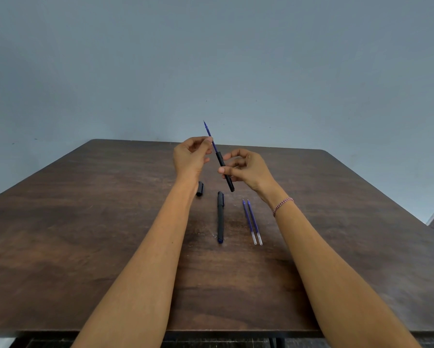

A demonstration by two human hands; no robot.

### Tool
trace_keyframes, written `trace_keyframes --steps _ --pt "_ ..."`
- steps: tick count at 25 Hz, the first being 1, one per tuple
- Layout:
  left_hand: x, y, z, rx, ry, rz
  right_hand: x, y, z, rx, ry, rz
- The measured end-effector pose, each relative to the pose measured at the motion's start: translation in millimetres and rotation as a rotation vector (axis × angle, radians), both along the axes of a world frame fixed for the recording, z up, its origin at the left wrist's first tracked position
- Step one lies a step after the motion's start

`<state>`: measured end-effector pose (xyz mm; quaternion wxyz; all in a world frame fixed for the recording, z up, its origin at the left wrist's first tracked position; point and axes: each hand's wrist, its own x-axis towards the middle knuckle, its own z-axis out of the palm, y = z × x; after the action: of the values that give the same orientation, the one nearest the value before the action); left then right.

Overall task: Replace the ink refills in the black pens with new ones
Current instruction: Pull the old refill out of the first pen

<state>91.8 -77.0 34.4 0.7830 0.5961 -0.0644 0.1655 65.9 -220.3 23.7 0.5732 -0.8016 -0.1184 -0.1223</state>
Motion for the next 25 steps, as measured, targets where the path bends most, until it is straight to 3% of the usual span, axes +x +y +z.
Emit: trace_keyframes --steps 18,25 --pt "5.7 7.4 0.1 -0.158 -0.005 0.069 -4.1 1.7 0.5 -0.029 0.071 0.049" --pt "7.7 15.5 -0.3 -0.303 0.044 0.116 -4.3 1.9 -1.0 -0.025 0.108 0.086"
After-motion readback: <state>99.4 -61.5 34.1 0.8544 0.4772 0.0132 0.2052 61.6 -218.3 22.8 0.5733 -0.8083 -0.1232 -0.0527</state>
